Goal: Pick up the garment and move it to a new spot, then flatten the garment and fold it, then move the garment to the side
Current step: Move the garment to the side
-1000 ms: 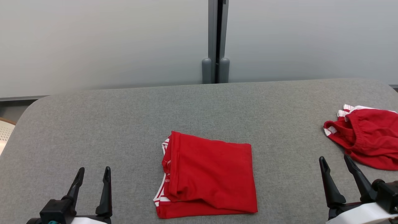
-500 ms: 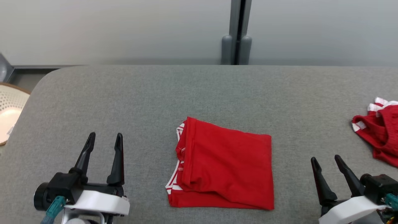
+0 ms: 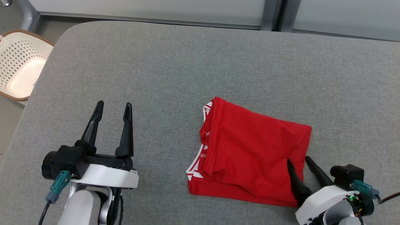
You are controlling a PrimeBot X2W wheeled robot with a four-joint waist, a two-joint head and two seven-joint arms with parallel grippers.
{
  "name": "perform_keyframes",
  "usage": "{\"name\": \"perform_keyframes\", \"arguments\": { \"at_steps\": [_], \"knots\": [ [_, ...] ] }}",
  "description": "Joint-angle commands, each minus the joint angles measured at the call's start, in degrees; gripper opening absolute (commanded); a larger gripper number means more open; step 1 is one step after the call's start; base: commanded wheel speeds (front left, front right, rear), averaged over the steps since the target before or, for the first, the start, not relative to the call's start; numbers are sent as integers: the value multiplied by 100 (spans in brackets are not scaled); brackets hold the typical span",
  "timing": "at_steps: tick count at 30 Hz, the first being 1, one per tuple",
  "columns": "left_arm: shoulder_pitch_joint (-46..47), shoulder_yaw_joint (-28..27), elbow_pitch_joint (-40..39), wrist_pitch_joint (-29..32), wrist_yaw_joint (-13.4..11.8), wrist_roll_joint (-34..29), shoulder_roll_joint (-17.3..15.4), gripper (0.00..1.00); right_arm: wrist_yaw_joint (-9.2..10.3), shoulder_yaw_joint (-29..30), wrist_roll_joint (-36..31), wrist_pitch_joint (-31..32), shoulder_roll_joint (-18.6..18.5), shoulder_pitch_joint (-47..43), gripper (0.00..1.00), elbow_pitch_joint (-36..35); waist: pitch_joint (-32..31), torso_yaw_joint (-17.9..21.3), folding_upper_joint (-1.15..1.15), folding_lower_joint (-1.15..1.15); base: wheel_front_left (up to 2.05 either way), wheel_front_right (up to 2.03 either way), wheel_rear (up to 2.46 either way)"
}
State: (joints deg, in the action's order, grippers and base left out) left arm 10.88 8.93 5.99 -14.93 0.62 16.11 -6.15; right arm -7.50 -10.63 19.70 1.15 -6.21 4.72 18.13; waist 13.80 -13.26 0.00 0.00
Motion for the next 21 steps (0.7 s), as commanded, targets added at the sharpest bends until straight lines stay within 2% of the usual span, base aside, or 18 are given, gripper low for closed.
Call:
{"name": "perform_keyframes", "arguments": {
  "at_steps": [1, 2, 3, 4, 12, 17, 21],
  "knots": [
    [111, -46, -23, -29, 41, -66, 14, 100, 3, -62, 61, 68, 10, 12, 70, 203, 81, -39, 0, 0, 0, 0, 0],
    [118, -81, -38, -27, 60, -86, 14, 100, 3, -102, 90, 95, 23, 35, 44, 273, 103, -17, 0, 0, 0, 0, 0],
    [133, -102, -43, -26, 84, -119, 24, 100, 3, -116, 113, 55, 16, 52, 8, 322, 113, -1, 0, 0, 0, 0, 0],
    [140, -123, -44, -27, 96, -147, 25, 100, 3, -146, 121, 31, 6, 75, 0, 359, 122, 24, 0, 0, 0, 0, 0],
    [224, -154, 0, -28, 194, -394, -41, 100, 16, -79, 22, -297, -212, 247, 0, 379, 161, 445, 0, 0, 0, 0, 0],
    [198, -176, -150, -29, 236, -463, -86, 100, 13, -132, -47, -354, -446, 382, 0, 186, 232, 1030, 0, 0, 0, 0, 0],
    [146, -163, -285, -29, 256, -495, -126, 100, 10, -217, -115, -316, -787, 546, 0, 45, 298, 1495, 0, 0, 0, 0, 0]
  ]
}}
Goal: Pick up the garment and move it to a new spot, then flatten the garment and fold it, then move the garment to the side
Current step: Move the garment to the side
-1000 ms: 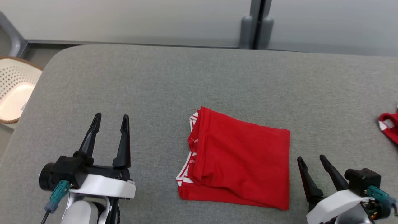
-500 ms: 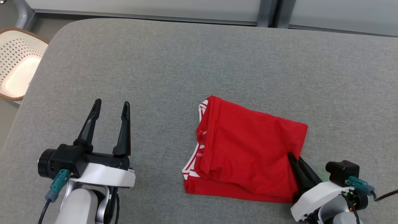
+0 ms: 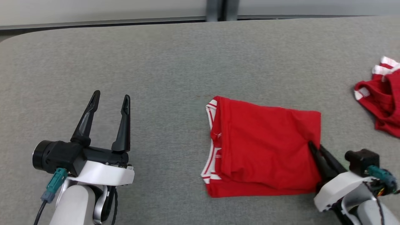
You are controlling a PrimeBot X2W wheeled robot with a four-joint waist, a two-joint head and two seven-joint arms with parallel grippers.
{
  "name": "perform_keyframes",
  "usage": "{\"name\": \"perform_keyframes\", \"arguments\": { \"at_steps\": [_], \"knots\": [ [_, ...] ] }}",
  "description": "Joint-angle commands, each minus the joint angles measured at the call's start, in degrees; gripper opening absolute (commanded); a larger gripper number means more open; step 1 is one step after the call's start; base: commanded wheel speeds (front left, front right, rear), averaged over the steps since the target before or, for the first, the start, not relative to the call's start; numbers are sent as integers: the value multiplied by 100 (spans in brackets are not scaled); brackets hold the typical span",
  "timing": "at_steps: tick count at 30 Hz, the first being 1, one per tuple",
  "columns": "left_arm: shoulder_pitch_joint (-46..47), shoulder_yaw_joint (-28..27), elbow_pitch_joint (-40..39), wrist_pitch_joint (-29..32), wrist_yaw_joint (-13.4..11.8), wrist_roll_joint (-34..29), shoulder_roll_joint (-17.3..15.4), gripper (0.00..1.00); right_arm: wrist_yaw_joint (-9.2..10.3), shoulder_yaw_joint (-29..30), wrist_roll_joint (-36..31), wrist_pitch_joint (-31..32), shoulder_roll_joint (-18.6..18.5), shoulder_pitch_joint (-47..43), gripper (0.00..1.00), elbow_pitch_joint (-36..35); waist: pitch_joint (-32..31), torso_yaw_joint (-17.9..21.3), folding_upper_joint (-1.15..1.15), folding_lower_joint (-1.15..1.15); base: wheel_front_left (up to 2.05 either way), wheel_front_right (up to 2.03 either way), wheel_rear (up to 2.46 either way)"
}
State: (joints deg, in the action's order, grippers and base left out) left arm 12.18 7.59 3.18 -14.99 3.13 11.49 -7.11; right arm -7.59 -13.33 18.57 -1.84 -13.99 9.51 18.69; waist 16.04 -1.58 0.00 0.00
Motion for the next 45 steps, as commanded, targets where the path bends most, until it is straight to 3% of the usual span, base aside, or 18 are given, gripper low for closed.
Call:
{"name": "perform_keyframes", "arguments": {
  "at_steps": [1, 7, 12, 22, 28, 30, 31, 38, 45],
  "knots": [
    [41, 28, -29, -22, 39, -44, -32, 100, 17, 90, -4, -8, -140, 112, 0, -40, 105, 442, 0, 0, 0, 0, 0],
    [222, 191, -216, 81, 117, -143, -174, 100, 17, 154, -40, 49, -722, 600, 0, -251, 270, 1073, 0, 0, 0, 0, 0],
    [376, 301, -447, 234, 154, -158, -240, 100, 17, 308, -31, 16, -1071, 1159, 0, -280, 499, 1354, 0, 0, 0, 0, 0],
    [1006, 710, -911, 436, 284, -256, -262, 100, 17, 1452, -79, -187, -1997, 2117, 0, 172, 1328, 1326, 0, 0, 0, 0, 0],
    [1494, 1021, -1014, 498, 340, -349, -334, 100, 16, 1968, -64, -277, -2068, 2507, 0, 861, 1789, 1238, 0, 0, 0, 0, 0],
    [1594, 1058, -1020, 506, 353, -362, -361, 100, 16, 1986, -88, -437, -2010, 2687, 51, 1082, 1884, 1244, 0, 0, 0, 0, 0],
    [1615, 1068, -1014, 512, 357, -362, -373, 100, 16, 2025, -138, -488, -1958, 2758, 100, 1237, 1917, 1252, 0, 0, 0, 0, 0],
    [1648, 1085, -934, 461, 353, -294, -423, 100, 16, 2255, -155, -1007, -1521, 3051, 100, 2012, 1965, 1291, 0, 0, 0, 0, 0],
    [1340, 955, -757, 386, 230, -168, -485, 100, 16, 2167, 59, -1304, -992, 2680, 100, 1576, 1663, 1351, 0, 0, 0, 0, 0]
  ]
}}
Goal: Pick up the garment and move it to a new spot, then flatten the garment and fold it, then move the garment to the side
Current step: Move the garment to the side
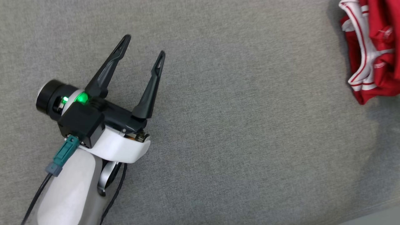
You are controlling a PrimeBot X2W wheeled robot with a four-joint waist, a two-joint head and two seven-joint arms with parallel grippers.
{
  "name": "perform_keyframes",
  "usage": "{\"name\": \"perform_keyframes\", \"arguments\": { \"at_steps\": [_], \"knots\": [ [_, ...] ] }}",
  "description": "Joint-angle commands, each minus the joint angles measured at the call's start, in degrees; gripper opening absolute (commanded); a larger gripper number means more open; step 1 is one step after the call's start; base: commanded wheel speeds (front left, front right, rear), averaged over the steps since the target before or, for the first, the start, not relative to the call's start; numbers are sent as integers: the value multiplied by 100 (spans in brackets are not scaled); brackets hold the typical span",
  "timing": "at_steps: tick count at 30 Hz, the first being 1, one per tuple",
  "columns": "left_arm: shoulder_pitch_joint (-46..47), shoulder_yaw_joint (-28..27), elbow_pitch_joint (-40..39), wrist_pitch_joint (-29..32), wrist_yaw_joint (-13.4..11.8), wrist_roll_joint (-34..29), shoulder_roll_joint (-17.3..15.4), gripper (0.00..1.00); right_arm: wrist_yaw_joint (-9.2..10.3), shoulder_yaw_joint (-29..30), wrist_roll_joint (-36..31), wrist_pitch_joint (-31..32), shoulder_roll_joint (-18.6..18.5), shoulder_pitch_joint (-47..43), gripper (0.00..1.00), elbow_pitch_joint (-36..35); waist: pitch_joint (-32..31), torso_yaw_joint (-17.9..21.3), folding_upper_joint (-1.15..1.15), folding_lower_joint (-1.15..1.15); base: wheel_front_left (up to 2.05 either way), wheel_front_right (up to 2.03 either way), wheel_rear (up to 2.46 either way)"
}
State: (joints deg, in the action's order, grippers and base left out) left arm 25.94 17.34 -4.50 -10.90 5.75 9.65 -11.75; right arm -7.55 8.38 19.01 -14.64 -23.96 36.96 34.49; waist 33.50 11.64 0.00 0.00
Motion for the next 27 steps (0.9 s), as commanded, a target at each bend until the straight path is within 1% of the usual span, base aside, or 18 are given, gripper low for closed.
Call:
{"name": "perform_keyframes", "arguments": {
  "at_steps": [1, 5, 6, 8, 13, 20, 25, 27],
  "knots": [
    [-101, -52, 39, -28, -49, 42, -25, 100, 13, -41, 19, -44, 95, -165, 100, -172, -156, 39, 0, 0, 0, 0, 0],
    [-419, -189, 151, -88, -180, 183, -39, 100, 13, -225, -6, -55, 533, -635, 100, -977, -468, 59, 0, 0, 0, 0, 0],
    [-505, -231, 180, -109, -209, 236, -35, 100, 13, -287, -132, -52, 582, -783, 100, -1165, -545, 47, 0, 0, 0, 0, 0],
    [-697, -351, 194, -152, -310, 312, -34, 100, 13, -525, -208, -53, 796, -1014, 100, -1563, -671, 51, 0, 0, 0, 0, 0],
    [-1106, -603, 236, -248, -505, 488, -11, 100, 13, -917, -417, 38, 1137, -1539, 100, -2290, -901, -114, 0, 0, 0, 0, 0],
    [-1517, -917, 310, -372, -754, 688, 112, 100, 13, -1122, -603, 353, 1412, -2133, 100, -2997, -1216, -569, 0, 0, 0, 0, 0],
    [-1848, -1098, 434, -409, -860, 778, 219, 100, 13, -1100, -631, 564, 1570, -2538, 100, -3314, -1533, -898, 0, 0, 0, 0, 0],
    [-1998, -1160, 482, -417, -863, 809, 235, 100, 13, -1087, -645, 652, 1603, -2705, 100, -3367, -1693, -999, 0, 0, 0, 0, 0]
  ]
}}
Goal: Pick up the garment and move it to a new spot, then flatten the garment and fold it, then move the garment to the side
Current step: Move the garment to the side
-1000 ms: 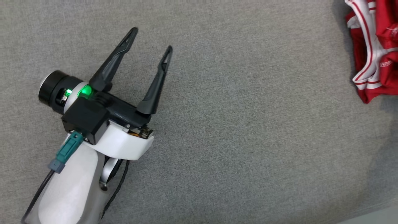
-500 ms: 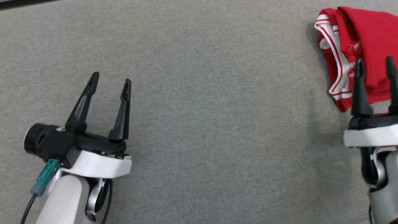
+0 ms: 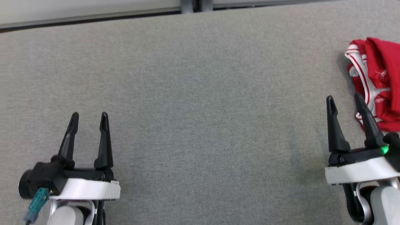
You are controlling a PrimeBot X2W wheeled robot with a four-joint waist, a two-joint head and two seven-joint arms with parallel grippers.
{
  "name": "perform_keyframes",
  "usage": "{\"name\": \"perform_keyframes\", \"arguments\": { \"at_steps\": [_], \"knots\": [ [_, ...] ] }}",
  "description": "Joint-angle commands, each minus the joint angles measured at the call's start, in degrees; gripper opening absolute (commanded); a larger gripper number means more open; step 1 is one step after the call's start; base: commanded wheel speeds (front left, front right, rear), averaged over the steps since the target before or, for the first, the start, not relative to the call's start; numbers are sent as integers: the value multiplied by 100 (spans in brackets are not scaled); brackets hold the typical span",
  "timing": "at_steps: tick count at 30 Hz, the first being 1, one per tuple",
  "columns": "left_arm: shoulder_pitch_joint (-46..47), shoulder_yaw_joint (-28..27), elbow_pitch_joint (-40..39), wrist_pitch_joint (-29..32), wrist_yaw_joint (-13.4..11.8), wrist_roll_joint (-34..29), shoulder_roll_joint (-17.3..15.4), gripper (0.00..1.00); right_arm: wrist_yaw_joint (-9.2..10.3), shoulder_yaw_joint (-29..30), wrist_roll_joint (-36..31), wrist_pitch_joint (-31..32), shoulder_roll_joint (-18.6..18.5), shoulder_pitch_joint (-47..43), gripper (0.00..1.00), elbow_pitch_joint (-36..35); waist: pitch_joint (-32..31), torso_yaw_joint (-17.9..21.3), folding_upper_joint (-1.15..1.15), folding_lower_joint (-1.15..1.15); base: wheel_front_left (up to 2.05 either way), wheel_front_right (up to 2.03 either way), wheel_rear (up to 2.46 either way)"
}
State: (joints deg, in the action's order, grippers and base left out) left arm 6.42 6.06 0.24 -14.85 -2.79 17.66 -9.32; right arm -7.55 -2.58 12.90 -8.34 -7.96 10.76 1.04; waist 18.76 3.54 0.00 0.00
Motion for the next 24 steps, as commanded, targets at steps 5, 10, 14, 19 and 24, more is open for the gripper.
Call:
{"name": "perform_keyframes", "arguments": {
  "at_steps": [5, 10, 14, 19, 24],
  "knots": [
    [-449, -48, 155, -31, 10, 29, 30, 100, 13, 29, -46, 197, 75, -492, 100, -138, -686, -337, 0, 0, 0, 0, 0],
    [-938, -57, 281, -32, 21, 73, 21, 100, 12, 60, -30, 408, 132, -1031, 100, -209, -1312, -404, 0, 0, 0, 0, 0],
    [-1237, -46, 310, 5, -15, 97, -10, 100, 12, 20, -49, 565, 131, -1336, 100, -277, -1641, -404, 0, 0, 0, 0, 0],
    [-1517, -51, 251, 92, -62, 125, -40, 100, 12, -70, -11, 704, 112, -1555, 100, -325, -1891, -370, 0, 0, 0, 0, 0],
    [-1725, -73, 152, 196, -91, 184, -69, 100, 12, -85, -31, 776, 114, -1697, 100, -432, -2030, -305, 0, 0, 0, 0, 0]
  ]
}}
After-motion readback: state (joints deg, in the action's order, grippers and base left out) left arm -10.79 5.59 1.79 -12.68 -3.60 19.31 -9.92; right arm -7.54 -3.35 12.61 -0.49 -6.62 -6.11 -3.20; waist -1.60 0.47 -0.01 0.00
